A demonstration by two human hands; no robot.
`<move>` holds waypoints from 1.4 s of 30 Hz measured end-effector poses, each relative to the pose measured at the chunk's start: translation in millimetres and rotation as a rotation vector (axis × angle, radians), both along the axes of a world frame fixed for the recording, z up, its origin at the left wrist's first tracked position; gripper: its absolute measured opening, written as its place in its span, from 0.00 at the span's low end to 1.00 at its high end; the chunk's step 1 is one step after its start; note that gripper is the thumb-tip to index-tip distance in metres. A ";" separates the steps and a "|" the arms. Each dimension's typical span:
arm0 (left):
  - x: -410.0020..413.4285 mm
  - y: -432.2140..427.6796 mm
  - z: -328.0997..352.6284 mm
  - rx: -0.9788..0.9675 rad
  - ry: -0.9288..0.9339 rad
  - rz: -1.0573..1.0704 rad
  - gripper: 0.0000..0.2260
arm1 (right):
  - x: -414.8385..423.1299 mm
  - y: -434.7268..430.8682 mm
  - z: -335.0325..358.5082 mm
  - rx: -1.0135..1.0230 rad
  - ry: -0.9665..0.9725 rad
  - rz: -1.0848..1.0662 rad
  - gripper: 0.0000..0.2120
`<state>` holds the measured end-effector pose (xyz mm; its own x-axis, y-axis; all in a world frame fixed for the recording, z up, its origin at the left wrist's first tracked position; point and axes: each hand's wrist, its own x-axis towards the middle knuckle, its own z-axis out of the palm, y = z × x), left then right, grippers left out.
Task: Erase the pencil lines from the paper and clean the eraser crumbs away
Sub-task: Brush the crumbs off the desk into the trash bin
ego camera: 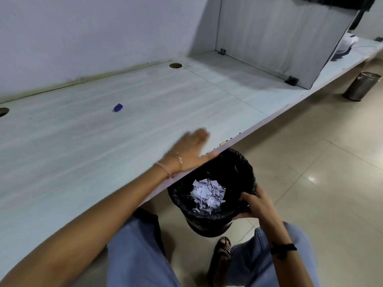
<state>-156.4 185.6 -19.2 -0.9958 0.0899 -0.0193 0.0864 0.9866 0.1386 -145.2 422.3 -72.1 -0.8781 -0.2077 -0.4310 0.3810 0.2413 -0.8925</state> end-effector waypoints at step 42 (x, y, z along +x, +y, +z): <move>58.5 -152.6 -5.0 0.069 0.007 0.709 0.40 | 18.0 -47.5 -24.7 -0.080 -0.098 0.248 0.20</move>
<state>-97.9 33.0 -24.2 -0.8148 -0.5790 -0.0303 -0.5721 0.7943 0.2045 -127.2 374.8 -96.8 -0.7511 -0.4482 -0.4847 0.4043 0.2681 -0.8744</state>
